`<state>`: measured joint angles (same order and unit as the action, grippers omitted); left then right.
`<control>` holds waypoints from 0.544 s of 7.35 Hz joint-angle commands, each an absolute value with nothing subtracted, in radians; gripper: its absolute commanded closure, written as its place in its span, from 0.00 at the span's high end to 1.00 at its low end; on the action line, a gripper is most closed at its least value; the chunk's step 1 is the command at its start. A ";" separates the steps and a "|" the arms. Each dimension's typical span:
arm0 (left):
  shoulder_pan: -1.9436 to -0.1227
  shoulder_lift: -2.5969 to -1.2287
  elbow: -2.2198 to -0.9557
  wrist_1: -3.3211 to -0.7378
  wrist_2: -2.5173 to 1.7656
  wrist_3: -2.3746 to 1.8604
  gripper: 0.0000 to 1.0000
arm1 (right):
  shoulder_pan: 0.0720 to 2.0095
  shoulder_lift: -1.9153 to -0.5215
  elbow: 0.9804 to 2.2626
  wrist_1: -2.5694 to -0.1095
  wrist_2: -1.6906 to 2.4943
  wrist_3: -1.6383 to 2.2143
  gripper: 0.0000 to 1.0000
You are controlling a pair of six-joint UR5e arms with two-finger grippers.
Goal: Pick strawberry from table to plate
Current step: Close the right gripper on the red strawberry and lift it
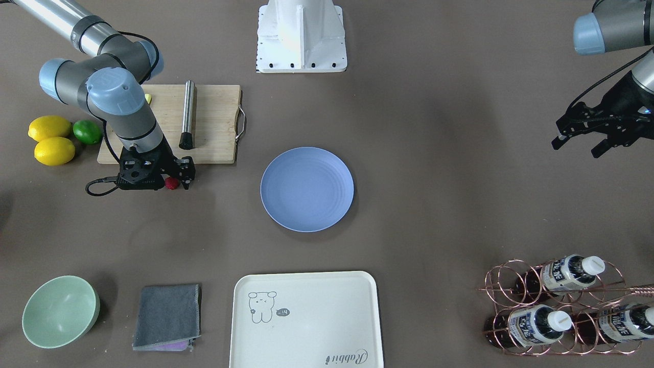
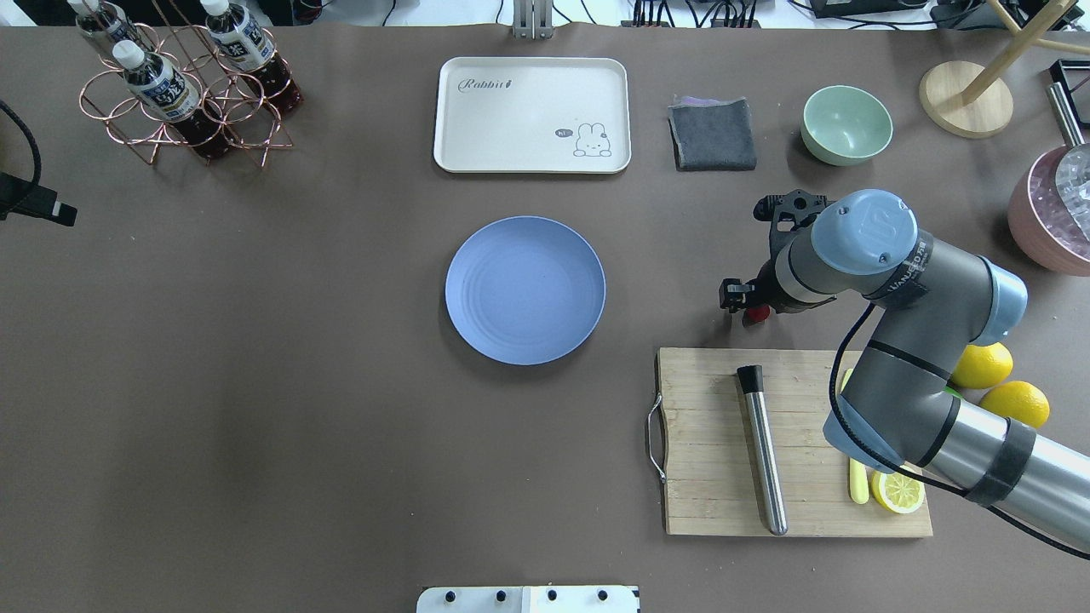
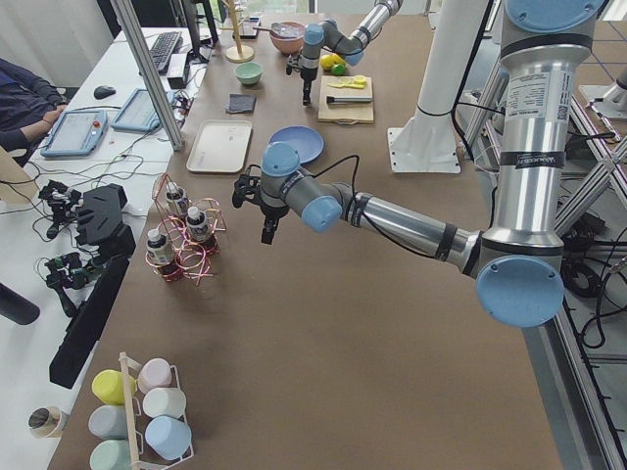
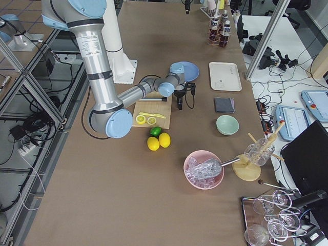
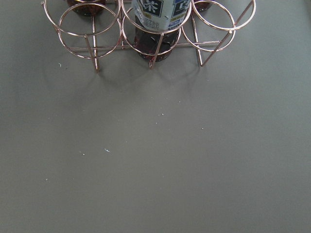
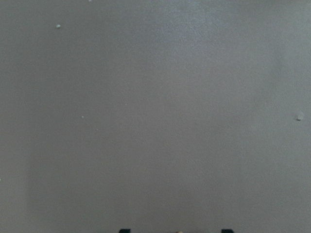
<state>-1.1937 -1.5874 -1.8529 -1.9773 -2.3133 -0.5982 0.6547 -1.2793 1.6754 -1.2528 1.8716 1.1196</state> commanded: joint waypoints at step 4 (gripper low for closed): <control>-1.198 -1.586 -1.853 -1.977 -2.315 -0.600 0.98 | 0.638 -1.240 1.744 -1.293 1.873 1.157 0.00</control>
